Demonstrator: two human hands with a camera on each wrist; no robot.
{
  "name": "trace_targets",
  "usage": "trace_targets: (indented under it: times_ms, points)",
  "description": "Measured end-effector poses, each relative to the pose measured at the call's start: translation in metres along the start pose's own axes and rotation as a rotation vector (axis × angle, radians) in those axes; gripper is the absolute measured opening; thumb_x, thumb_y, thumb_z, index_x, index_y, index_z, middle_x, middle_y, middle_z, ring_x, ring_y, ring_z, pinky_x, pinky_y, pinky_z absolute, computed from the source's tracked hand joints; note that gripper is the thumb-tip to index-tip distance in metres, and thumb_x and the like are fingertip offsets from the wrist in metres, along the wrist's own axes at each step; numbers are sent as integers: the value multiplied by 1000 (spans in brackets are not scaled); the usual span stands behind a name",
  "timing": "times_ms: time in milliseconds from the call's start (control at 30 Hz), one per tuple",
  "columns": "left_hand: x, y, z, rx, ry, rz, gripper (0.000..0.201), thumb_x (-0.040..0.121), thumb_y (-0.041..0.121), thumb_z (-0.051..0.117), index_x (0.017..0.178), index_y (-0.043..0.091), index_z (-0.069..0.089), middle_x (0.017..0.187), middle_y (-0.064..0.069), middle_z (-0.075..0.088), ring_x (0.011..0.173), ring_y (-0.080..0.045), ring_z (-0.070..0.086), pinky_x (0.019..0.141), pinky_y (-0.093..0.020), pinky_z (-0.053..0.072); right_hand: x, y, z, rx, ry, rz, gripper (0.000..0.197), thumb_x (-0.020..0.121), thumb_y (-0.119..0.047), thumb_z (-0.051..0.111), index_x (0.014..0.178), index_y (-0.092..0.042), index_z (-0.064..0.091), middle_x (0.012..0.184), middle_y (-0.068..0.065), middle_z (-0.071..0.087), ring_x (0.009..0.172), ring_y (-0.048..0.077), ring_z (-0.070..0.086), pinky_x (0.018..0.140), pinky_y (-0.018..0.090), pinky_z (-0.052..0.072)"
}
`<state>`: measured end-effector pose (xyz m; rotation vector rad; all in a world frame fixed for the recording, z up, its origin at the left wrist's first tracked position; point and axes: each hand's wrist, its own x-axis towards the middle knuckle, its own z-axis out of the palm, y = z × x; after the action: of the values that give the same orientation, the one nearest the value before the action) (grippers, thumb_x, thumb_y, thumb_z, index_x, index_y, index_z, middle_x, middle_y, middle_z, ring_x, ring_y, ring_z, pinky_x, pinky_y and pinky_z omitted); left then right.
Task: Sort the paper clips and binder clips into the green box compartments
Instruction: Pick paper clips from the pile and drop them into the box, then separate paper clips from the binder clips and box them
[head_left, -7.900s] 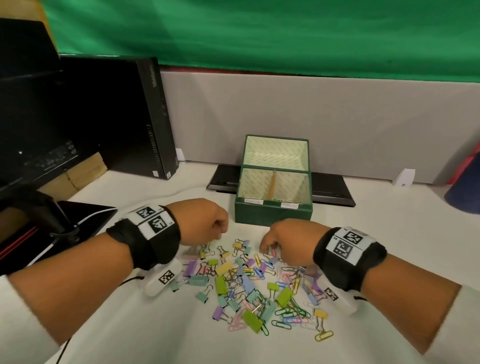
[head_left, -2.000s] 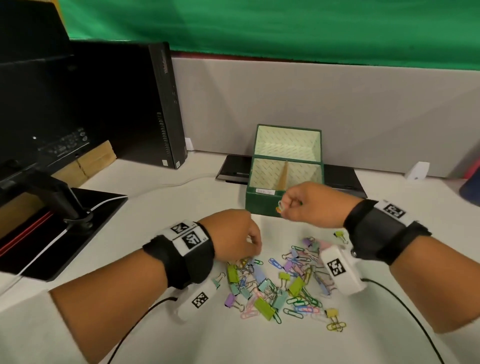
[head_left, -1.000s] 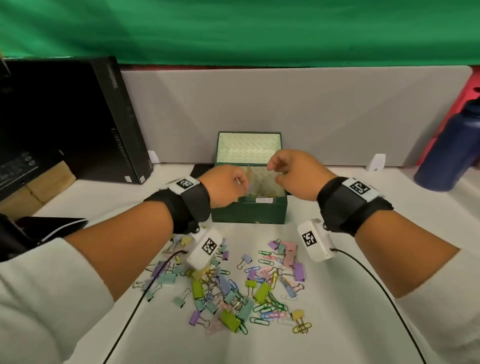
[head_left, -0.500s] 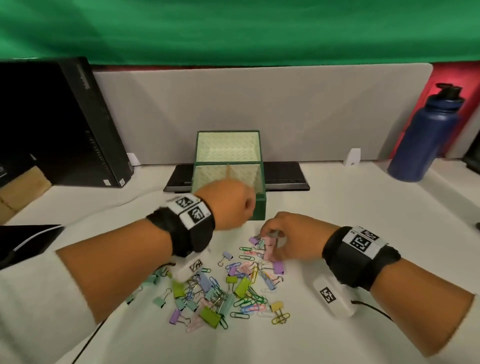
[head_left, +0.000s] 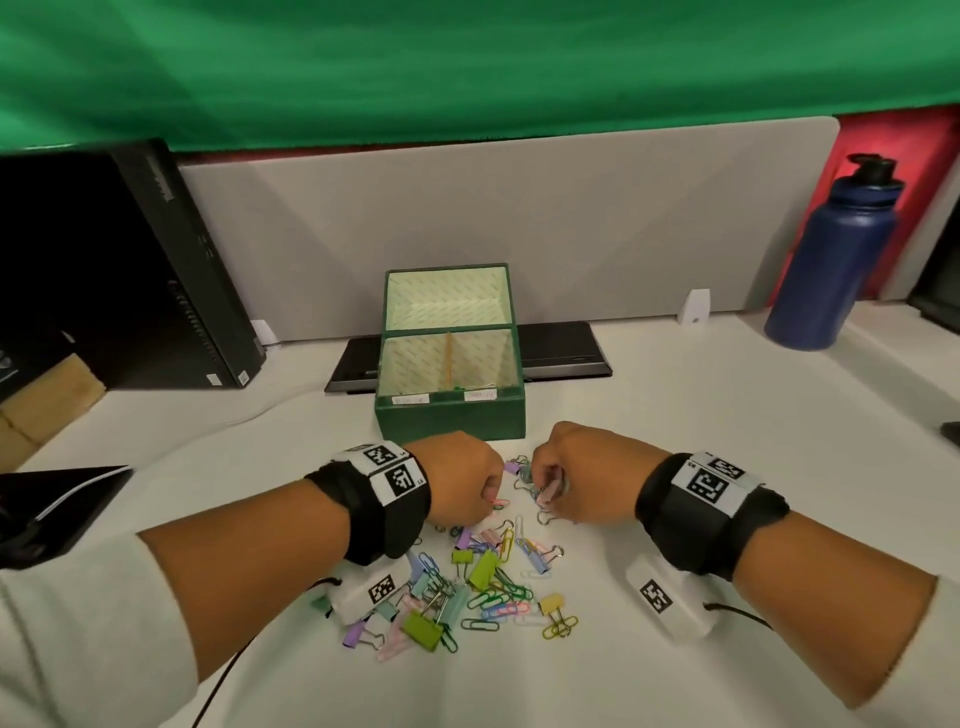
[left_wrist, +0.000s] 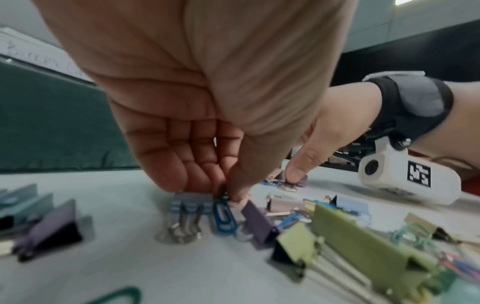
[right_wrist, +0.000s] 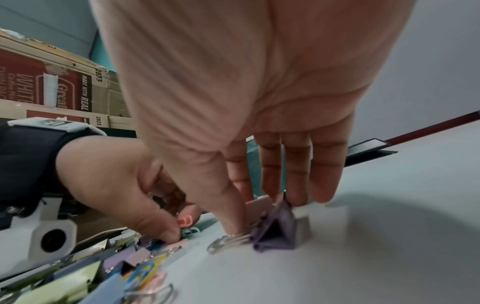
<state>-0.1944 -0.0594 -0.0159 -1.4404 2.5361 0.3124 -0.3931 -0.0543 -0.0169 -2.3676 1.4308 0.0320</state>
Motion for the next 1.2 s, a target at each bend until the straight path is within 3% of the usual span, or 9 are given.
trace_targets:
  times_ms: [233, 433, 533, 633, 733, 800, 900, 967, 1200]
  points:
    - [-9, -17, -12, -416, 75, -80, 5, 83, 14, 71, 79, 14, 68, 72, 7, 68, 59, -4, 60, 51, -15, 50, 0, 0, 1, -39, 0, 5, 16, 87, -25, 65, 103, -30, 66, 110, -1, 52, 91, 18, 58, 82, 28, 51]
    - [-26, -39, -23, -1303, 86, -114, 18, 78, 0, 77, 78, 4, 59, 90, -27, 72, 73, -23, 73, 63, -23, 61, 1, 6, -3, 17, 15, 15, 5, 85, -21, 67, 84, -24, 64, 100, -3, 59, 78, 15, 64, 60, 18, 42]
    - [-30, -46, -20, -1534, 103, -59, 25, 72, 2, 75, 89, 4, 57, 88, -24, 72, 73, -24, 73, 61, -23, 61, 1, 13, -9, 44, 51, 51, 12, 82, -16, 66, 80, -26, 60, 97, -4, 59, 78, 14, 63, 62, 19, 43]
    - [-29, -50, -14, -1648, 77, 5, 34, 86, -3, 64, 119, 6, 60, 88, -16, 70, 75, -22, 68, 67, -26, 60, -1, 19, -14, 3, 53, 70, 14, 83, -17, 66, 93, -25, 63, 102, -5, 56, 90, 18, 58, 71, 22, 46]
    - [-25, -51, -9, -1704, 33, -39, 29, 85, -14, 53, 106, 1, 67, 85, -14, 64, 71, -19, 62, 64, -27, 58, -3, 14, -14, -90, 57, 25, 21, 86, -20, 65, 103, -31, 65, 108, -8, 52, 100, 15, 52, 82, 26, 47]
    - [-21, -46, -9, -1560, -18, -92, 24, 77, -7, 55, 95, 4, 66, 78, -9, 61, 64, -16, 57, 56, -25, 51, -1, 3, -10, -93, 65, -61, 21, 89, -20, 58, 104, -31, 68, 106, -12, 55, 97, 12, 52, 83, 26, 47]
    - [-13, -33, -9, -689, 5, -118, 4, 84, 17, 70, 88, 18, 72, 74, 7, 67, 62, -8, 62, 57, -22, 51, 4, -16, -3, -172, -57, -180, 19, 91, -21, 58, 105, -27, 69, 97, -14, 59, 86, 11, 52, 77, 24, 43]
    - [-8, -20, -8, -263, -13, -95, 16, 80, 39, 74, 85, 24, 72, 82, 9, 70, 75, -12, 67, 68, -28, 56, 8, -24, 1, -224, -101, -207, 11, 89, -19, 60, 96, -25, 65, 94, -7, 63, 83, 17, 55, 73, 27, 45]
    - [2, 7, -2, 185, -14, -26, 17, 89, 27, 56, 88, 15, 68, 82, -5, 65, 75, -23, 62, 64, -31, 52, 14, -35, 3, -241, -182, -165, 16, 84, -9, 60, 90, -25, 60, 78, -11, 51, 77, 17, 51, 56, 19, 33]
